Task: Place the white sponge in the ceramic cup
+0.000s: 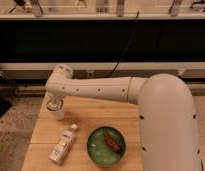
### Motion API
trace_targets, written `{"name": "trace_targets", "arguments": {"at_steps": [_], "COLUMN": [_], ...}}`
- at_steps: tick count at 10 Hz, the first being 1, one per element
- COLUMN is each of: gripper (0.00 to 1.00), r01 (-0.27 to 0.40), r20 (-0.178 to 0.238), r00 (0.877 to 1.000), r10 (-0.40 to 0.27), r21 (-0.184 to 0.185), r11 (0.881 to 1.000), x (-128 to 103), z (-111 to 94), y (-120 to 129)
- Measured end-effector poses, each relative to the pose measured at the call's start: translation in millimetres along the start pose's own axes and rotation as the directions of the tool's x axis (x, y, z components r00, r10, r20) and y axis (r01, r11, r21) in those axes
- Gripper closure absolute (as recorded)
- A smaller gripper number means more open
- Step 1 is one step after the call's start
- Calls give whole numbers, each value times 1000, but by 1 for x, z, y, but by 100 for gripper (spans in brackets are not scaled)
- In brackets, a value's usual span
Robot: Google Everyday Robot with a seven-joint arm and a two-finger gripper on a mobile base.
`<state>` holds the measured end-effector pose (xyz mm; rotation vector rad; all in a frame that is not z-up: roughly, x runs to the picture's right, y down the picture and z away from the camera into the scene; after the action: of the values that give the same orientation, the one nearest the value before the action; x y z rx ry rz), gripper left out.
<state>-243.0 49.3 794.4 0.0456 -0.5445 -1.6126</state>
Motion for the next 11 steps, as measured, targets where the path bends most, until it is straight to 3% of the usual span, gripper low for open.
{"name": "trace_targets", "arguments": {"at_steps": [11], "gripper": [20], "r01": [-24], "r20": [-16], "r00": [1000], "r10": [24], "r21": [-2], "r11": [1000], "x": [0], "z": [7], "y": [-2]}}
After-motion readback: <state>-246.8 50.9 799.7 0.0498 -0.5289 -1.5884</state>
